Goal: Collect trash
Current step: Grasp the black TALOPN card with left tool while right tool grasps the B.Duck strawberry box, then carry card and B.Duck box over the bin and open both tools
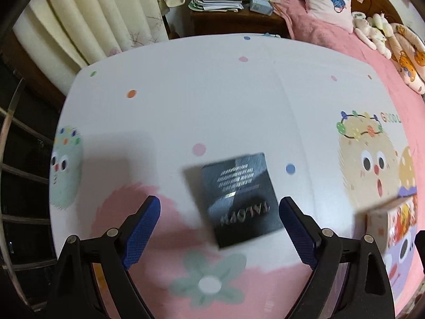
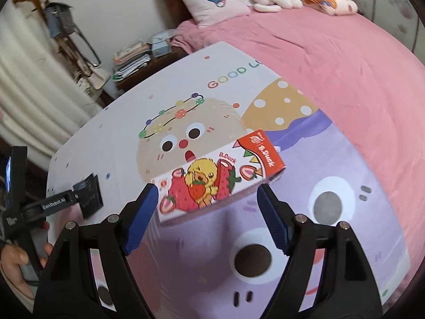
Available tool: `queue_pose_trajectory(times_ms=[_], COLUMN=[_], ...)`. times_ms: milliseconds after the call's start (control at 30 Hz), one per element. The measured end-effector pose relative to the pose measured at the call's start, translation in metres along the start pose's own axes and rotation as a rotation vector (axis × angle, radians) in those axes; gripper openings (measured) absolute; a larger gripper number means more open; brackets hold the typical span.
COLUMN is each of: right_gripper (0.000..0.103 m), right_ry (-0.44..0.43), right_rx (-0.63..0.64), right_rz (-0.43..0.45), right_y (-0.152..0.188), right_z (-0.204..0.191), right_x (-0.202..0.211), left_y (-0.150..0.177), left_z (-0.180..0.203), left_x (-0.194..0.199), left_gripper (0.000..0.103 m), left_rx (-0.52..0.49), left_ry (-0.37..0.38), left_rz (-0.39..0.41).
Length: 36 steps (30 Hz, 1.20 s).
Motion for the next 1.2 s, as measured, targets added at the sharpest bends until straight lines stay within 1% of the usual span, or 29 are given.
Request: queue_pose_trajectory(times_ms=[100, 200, 333, 367, 467, 500, 567, 667, 733, 800, 900, 967, 1000, 1033, 1133, 1167, 1200], right_gripper=[0.075, 0.075, 0.077, 0.077, 0.077, 0.078, 0.078, 0.078, 0.078, 0.079, 0.08, 0.08, 0.08, 0.08, 0.078, 0.076, 0.069], right_ry=[0.021, 0.043, 0.074, 0.081, 0.106, 0.114, 0.136, 0.175, 0.207, 0.233, 0.25, 0.277, 0.289, 0.294, 0.271, 0.26, 0.241], right_rx=[-0.025, -0.042, -0.059, -0.064, -0.097, -0.113, -0.137, -0.168, -0.198, -0.236, -0.285, -0.274, -0.249, -0.236, -0.226, -0.225, -0.216], right_rz=[-0.01, -0.024, -0.034, -0.036, -0.048, -0.053, -0.069, -0.093, -0.111, -0.134, -0.145, -0.15, -0.169, -0.184, -0.238, -0.243, -0.243], right_y=[0.002, 0.004, 0.004, 0.004, 0.002, 0.002, 0.001, 0.0, 0.0, 0.0, -0.003, -0.006, -0.006, -0.005, 0.0, 0.001, 0.002], right_z=[0.0, 0.001, 0.004, 0.005, 0.007, 0.008, 0.009, 0.011, 0.012, 0.014, 0.016, 0.014, 0.011, 0.009, 0.005, 0.004, 0.002], right_x=[-0.007, -0.013, -0.019, -0.02, -0.025, -0.027, -0.031, -0.036, -0.041, -0.046, -0.056, -0.063, -0.068, -0.072, -0.08, -0.079, -0.076], left_y=[-0.003, -0.001, 0.002, 0.002, 0.003, 0.003, 0.004, 0.009, 0.014, 0.014, 0.013, 0.015, 0.015, 0.016, 0.017, 0.017, 0.018], left_z=[0.008, 0.015, 0.013, 0.014, 0.015, 0.017, 0.023, 0.029, 0.026, 0.026, 0.027, 0.028, 0.029, 0.033, 0.034, 0.032, 0.032], left_x=[-0.016, -0.029, -0.031, -0.032, -0.028, -0.027, -0.023, -0.017, -0.011, -0.008, 0.0, 0.008, 0.012, 0.018, 0.029, 0.032, 0.037], left_gripper=[0.092, 0.092, 0.092, 0.091, 0.078, 0.069, 0.06, 0.058, 0.058, 0.057, 0.057, 0.057, 0.057, 0.057, 0.057, 0.057, 0.057], left_rx=[-0.009, -0.023, 0.002, -0.001, 0.007, -0.008, -0.05, -0.09, -0.101, -0.107, -0.127, -0.142, -0.151, -0.156, -0.169, -0.173, -0.176], left_ry=[-0.007, -0.047, -0.063, -0.064, -0.03, -0.02, 0.011, 0.062, 0.093, 0.11, 0.136, 0.152, 0.162, 0.167, 0.188, 0.192, 0.198], left_rz=[-0.01, -0.022, -0.014, -0.015, -0.018, -0.015, -0.008, -0.006, 0.002, 0.009, 0.026, 0.041, 0.05, 0.054, 0.066, 0.069, 0.075])
Point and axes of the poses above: each gripper's, at about its wrist camera, not at the fingertips, and x roughly against the way its jaws point, z to its right, y to its underside, the point moved 3 cm from there along -x, roughly the way its jaws point, and after that the axes turned 15 degrees about z, right-handed, at the moved point
